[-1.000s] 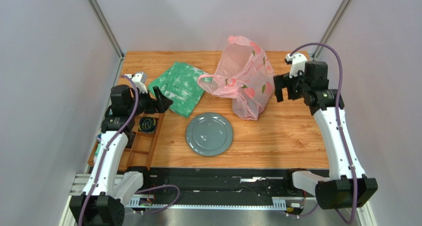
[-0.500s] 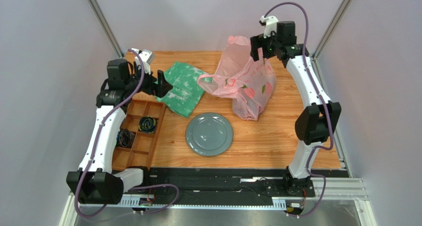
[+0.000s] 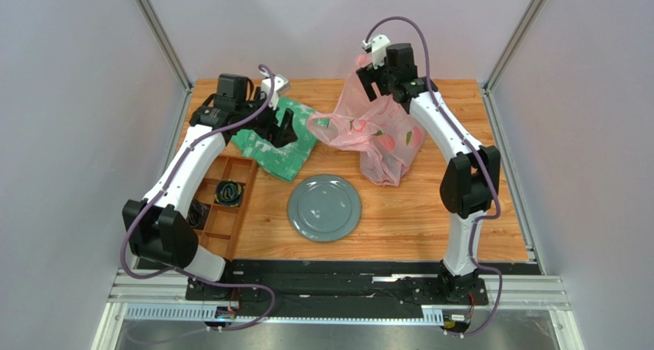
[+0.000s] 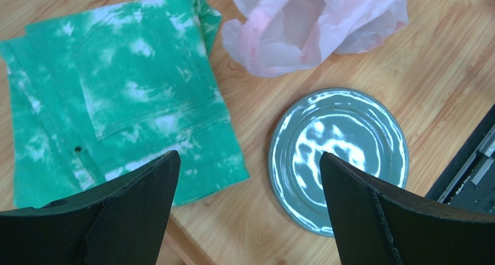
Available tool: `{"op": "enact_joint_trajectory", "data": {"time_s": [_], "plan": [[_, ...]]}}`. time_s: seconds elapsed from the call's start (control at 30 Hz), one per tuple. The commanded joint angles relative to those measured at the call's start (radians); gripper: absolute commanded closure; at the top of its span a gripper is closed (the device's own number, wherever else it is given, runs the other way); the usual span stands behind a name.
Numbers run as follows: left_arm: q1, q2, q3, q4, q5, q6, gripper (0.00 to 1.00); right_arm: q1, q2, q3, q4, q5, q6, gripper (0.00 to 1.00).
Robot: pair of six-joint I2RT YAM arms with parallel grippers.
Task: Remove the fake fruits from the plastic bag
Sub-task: Adjust the plastic bag at the center of the board.
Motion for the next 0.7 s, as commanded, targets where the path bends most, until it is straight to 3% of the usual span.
{"op": "enact_joint_trajectory", "data": {"time_s": [0.0, 0.2, 0.43, 0.47, 0.5, 0.53, 0.6, 0.63, 0.67], "plan": [[-0.07, 0.087, 0.116, 0.087, -0.042, 0.018, 0.01, -0.001, 0.063, 0.056, 0.114, 0.199, -0.069, 0.07], [-0.113, 0.297, 0.355, 0.046, 0.01, -0.033, 0.01, -0.003, 0.054, 0.029, 0.13, 0.231, -0.112, 0.07], [-0.174, 0.453, 0.505, 0.097, -0.016, -0.142, 0.01, -0.003, -0.002, -0.04, 0.104, 0.23, -0.133, 0.06], [-0.186, 0.463, 0.526, 0.097, -0.022, -0.136, 0.04, -0.004, -0.016, -0.06, 0.099, 0.227, -0.138, 0.07], [-0.2, 0.48, 0.532, 0.095, -0.042, -0.126, 0.11, -0.006, -0.029, -0.103, 0.091, 0.219, -0.145, 0.07], [-0.223, 0.488, 0.54, 0.091, -0.033, -0.114, 0.42, -0.018, -0.056, -0.123, 0.069, 0.221, -0.15, 0.07], [-0.254, 0.5, 0.571, 0.046, 0.03, -0.07, 0.89, -0.042, -0.085, -0.169, 0.027, 0.207, -0.142, 0.08], [-0.266, 0.496, 0.575, 0.025, 0.039, -0.054, 1.0, -0.085, -0.096, -0.168, -0.084, 0.186, -0.129, 0.08], [-0.277, 0.468, 0.568, -0.016, 0.1, -0.042, 1.0, -0.114, -0.119, -0.171, -0.156, 0.153, -0.112, 0.1]]}}
